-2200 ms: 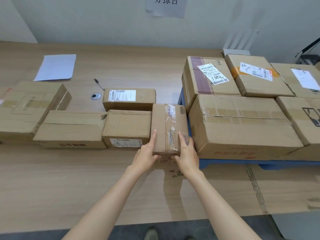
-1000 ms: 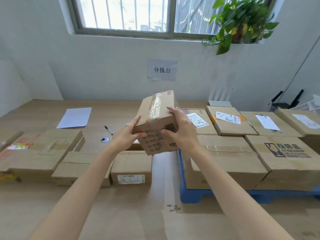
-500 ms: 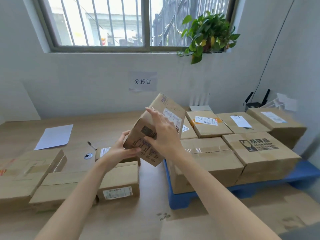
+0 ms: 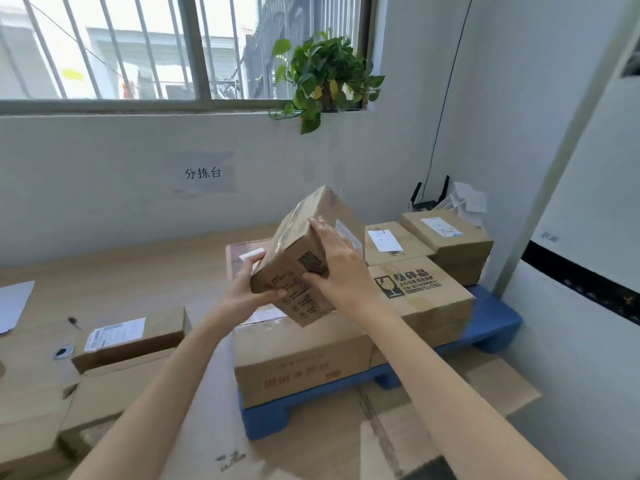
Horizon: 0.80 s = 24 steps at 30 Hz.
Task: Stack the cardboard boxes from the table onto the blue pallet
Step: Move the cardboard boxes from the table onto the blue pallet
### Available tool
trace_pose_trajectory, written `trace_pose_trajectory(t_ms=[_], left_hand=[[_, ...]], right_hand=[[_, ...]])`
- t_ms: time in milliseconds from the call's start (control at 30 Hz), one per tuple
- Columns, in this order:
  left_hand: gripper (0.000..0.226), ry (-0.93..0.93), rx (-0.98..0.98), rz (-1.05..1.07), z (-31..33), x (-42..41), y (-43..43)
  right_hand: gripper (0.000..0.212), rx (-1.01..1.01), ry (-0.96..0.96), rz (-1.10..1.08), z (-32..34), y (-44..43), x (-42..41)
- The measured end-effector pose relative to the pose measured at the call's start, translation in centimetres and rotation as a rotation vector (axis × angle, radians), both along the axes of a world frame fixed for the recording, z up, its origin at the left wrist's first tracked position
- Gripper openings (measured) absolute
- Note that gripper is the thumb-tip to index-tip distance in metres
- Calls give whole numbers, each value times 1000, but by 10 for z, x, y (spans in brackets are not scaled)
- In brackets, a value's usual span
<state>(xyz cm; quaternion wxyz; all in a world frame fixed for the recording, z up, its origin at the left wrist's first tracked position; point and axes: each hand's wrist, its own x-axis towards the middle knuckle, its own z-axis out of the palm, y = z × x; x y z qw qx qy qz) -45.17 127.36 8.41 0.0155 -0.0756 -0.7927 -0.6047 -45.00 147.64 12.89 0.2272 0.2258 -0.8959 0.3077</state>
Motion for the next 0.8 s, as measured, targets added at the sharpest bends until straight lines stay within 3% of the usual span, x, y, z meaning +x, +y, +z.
trace_pose_trajectory(t_ms=[167, 467, 800], left_hand=[[80, 165, -261, 34, 10, -41, 129], [81, 281, -328, -116, -2, -72, 338], [77, 239, -495, -339, -7, -99, 444]], right_hand=[[95, -60, -41, -111, -8, 133, -15], [78, -208, -94, -301, -27, 341, -15], [79, -278, -112, -525, -63, 439, -8]])
